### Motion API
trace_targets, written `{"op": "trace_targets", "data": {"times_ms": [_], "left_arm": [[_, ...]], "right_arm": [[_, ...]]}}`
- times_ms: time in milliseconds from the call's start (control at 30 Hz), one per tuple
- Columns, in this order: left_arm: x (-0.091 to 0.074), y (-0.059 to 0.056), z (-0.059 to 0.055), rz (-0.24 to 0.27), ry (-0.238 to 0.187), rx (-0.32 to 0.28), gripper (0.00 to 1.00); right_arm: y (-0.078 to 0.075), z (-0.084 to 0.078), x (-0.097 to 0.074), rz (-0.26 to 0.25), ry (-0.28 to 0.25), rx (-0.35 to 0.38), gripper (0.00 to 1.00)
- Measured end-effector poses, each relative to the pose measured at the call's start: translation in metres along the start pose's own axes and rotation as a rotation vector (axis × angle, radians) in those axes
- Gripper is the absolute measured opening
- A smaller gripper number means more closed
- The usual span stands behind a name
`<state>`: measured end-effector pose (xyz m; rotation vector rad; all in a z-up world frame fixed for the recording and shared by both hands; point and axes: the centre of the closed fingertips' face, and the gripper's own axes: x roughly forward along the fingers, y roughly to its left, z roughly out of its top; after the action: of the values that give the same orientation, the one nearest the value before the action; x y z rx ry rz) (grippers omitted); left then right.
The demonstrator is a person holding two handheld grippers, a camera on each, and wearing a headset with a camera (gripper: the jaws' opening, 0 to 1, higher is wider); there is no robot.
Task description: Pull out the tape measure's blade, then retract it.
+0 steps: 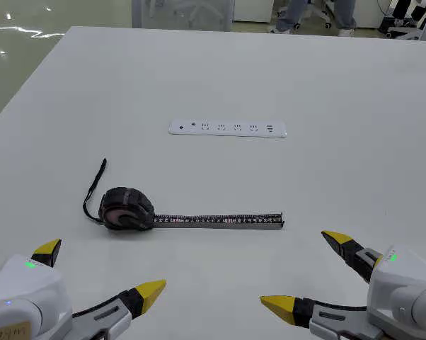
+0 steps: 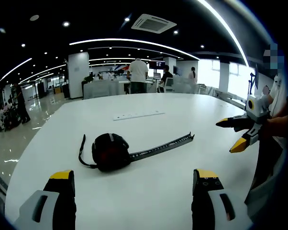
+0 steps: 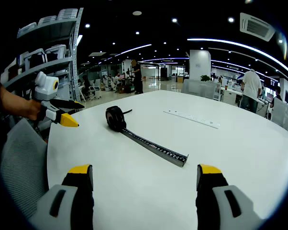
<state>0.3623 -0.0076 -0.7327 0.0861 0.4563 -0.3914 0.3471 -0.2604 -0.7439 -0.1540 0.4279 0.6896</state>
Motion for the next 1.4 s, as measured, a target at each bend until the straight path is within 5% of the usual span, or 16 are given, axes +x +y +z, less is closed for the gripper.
{"op": "trace_targets", "data": {"times_ms": [333, 667, 1400], "left_arm": [[0.012, 0.004, 0.006, 0.064, -0.02, -0.003, 1.0], [0.034, 0.002, 0.004, 0.092, 0.006, -0.002, 1.0], [0.074, 0.028, 0.003, 0.192, 0.035, -0.06, 0.94]], "right_arm": [[-0.011, -0.005, 0.01, 0.068, -0.014, -0.061, 0.79], [-0.025, -0.011, 0.024, 0.12, 0.001, -0.132, 0.65], [-0.06, -0.018, 0.056, 0.217, 0.051, -0.237, 0.42]]}}
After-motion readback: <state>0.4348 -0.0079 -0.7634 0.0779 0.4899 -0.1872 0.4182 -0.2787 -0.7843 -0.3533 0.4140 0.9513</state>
